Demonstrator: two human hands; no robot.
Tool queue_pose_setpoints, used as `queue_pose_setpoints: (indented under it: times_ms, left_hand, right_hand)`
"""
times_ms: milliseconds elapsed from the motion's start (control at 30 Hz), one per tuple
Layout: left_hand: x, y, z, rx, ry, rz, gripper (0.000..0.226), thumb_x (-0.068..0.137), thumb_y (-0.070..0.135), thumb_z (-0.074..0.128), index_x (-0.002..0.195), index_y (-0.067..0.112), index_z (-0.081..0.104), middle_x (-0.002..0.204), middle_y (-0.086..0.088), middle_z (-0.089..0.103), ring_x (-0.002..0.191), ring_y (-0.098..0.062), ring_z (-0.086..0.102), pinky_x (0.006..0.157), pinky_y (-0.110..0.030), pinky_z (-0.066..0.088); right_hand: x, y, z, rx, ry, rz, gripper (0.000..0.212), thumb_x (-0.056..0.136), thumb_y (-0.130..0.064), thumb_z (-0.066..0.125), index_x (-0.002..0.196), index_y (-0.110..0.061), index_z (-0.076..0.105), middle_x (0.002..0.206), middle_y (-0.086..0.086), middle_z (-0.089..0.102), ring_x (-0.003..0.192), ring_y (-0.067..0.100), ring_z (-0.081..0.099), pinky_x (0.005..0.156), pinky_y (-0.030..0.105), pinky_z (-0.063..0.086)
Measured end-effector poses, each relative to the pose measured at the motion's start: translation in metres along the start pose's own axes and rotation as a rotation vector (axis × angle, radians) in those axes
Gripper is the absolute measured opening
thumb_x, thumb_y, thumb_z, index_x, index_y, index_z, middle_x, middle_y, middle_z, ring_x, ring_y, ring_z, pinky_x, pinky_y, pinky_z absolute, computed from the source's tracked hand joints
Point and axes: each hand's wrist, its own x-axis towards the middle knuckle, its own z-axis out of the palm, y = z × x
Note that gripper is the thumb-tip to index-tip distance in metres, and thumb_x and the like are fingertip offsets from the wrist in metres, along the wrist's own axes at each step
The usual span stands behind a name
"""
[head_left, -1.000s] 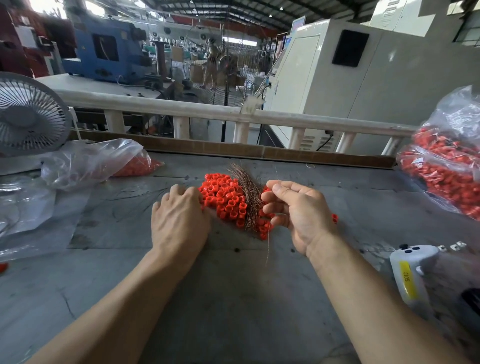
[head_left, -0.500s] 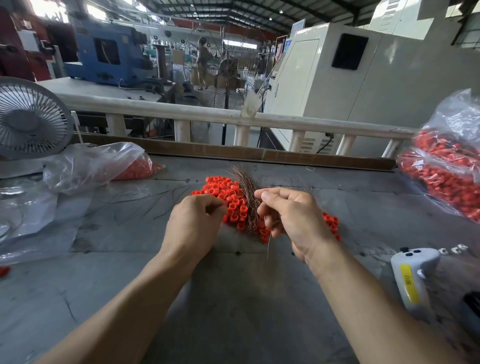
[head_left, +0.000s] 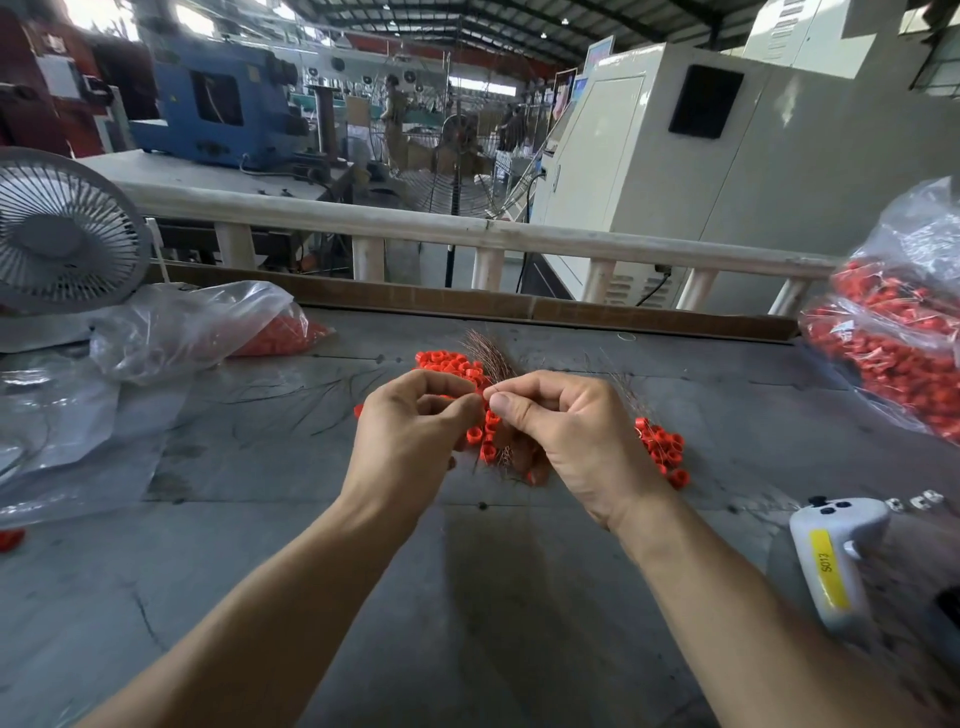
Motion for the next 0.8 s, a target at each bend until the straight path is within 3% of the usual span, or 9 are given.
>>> queue_pose_setpoints:
  times_ms: [100,300,567,800]
  left_hand:
    - [-0.001,0.003,0.002,-0.042,-0.016,0.007,0.009,0.087,0.020,0.081,0.094,0.018,0.077,0.076,-0.007,0.075,0.061,-0.012,0.064,0.058,-0.029,0.056]
    - [-0.005,0.007,0.005,-0.144,-0.030,0.031,0.017,0.088,0.007,0.077,0.104,0.014,0.077,0.083,-0.006,0.078,0.070,-0.014,0.070,0.069,-0.029,0.060]
    - [-0.008,0.013,0.006,-0.259,-0.097,0.031,0.023,0.091,-0.003,0.069,0.108,0.011,0.076,0.083,-0.007,0.072,0.072,-0.013,0.066,0.064,-0.024,0.058]
    - [-0.010,0.016,0.005,-0.286,-0.137,0.015,0.022,0.093,0.000,0.067,0.107,0.013,0.076,0.080,0.000,0.074,0.067,-0.006,0.066,0.061,-0.019,0.054]
  right_hand:
    - [0.000,-0.002,0.000,0.041,0.020,-0.003,0.008,0.095,-0.019,0.073,0.093,-0.019,0.081,0.065,0.002,0.070,0.049,0.015,0.062,0.042,0.026,0.045]
    - [0.000,-0.003,-0.002,0.055,0.032,-0.034,0.010,0.097,-0.022,0.072,0.093,-0.019,0.080,0.063,0.004,0.064,0.047,0.014,0.050,0.040,0.021,0.037]
    - [0.002,-0.004,-0.005,0.049,0.049,-0.079,0.016,0.100,-0.029,0.067,0.094,-0.022,0.080,0.057,-0.001,0.051,0.056,0.017,0.042,0.047,0.019,0.035]
    - [0.001,-0.007,-0.005,0.049,0.045,-0.104,0.015,0.097,-0.030,0.068,0.093,-0.019,0.078,0.057,0.000,0.054,0.054,0.014,0.044,0.048,0.019,0.036]
